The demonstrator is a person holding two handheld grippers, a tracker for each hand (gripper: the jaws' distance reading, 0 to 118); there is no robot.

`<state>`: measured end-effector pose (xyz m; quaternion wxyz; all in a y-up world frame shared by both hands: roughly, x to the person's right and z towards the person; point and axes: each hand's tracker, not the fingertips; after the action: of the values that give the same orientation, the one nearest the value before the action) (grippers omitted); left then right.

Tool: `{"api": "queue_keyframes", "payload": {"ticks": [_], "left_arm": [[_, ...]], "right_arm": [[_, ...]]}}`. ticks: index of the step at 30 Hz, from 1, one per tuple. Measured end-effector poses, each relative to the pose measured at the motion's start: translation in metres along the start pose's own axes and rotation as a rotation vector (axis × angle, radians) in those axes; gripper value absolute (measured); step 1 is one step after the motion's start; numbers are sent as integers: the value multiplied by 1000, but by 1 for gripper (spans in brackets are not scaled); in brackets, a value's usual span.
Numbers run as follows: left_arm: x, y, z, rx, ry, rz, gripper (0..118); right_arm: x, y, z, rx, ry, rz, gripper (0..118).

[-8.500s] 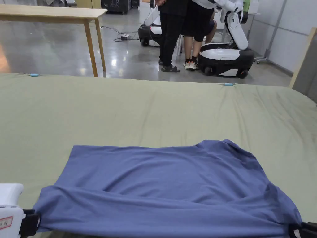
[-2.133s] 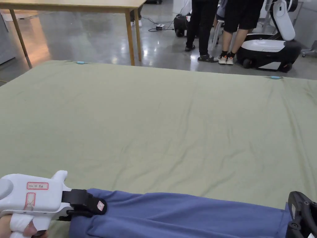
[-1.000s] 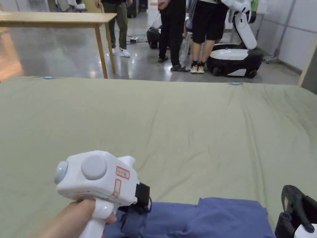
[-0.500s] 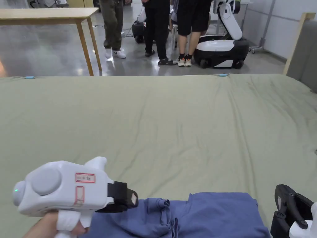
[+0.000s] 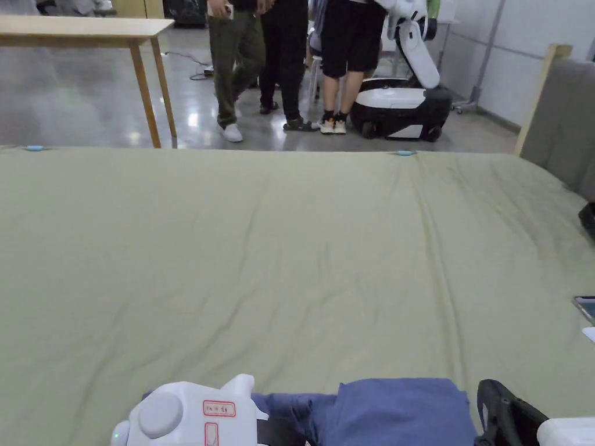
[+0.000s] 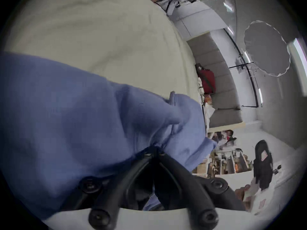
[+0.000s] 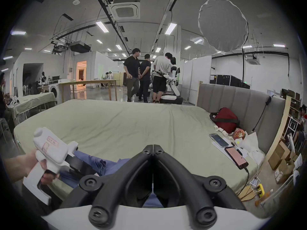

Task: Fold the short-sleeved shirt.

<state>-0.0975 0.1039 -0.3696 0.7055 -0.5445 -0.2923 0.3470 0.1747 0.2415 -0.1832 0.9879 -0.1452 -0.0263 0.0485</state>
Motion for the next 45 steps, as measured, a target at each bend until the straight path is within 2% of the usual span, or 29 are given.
{"api": "queue_keyframes", "payload": {"ticks": [1,4,6,10,14,16,17,19,20,21,22,23,28,31,33,35,36,41,45], "left_arm": [[3,2,10,-25,38,-7,0],[21,2,66,65,91,-152,0],[23,-3,111,114,111,-180,0],[-7,-17,189,220,220,-117,0],[-40,-24,224,278,352,-49,0],[-52,-21,225,269,317,-39,1],[-55,-21,222,251,277,-26,8],[-61,-19,215,254,183,-20,11],[-63,-17,210,243,143,-14,22],[-66,-14,204,224,100,-10,57],[-70,-12,196,196,82,-2,99],[-74,-9,190,187,56,11,118],[-88,3,161,159,-54,52,112],[-95,6,139,120,-111,91,93],[-97,6,130,129,-108,109,66],[-114,17,126,113,-70,138,13],[-113,16,124,125,-10,113,13],[-103,16,146,141,-38,94,10],[-88,8,184,188,43,67,10]], "right_arm": [[0,0,0,-2,0,2,0],[-2,0,-4,-5,2,8,0],[-6,2,-8,-2,10,5,0],[-17,6,-11,11,35,22,0],[-31,9,-15,20,53,43,0],[-36,10,-16,23,58,47,0],[-39,11,-16,22,58,48,0],[-42,13,-16,19,62,54,0],[-44,13,-16,18,62,61,0],[-45,13,-16,17,61,67,0],[-46,13,-16,15,62,72,0],[-46,13,-16,12,65,77,0],[-45,13,-16,0,60,89,0],[-43,13,-16,-6,54,92,0],[-42,14,-15,-4,48,93,0],[-40,14,-14,-5,43,93,0],[-38,14,-13,-5,40,93,0],[-30,16,-10,3,25,91,0],[-28,20,-11,18,27,81,0]]}}
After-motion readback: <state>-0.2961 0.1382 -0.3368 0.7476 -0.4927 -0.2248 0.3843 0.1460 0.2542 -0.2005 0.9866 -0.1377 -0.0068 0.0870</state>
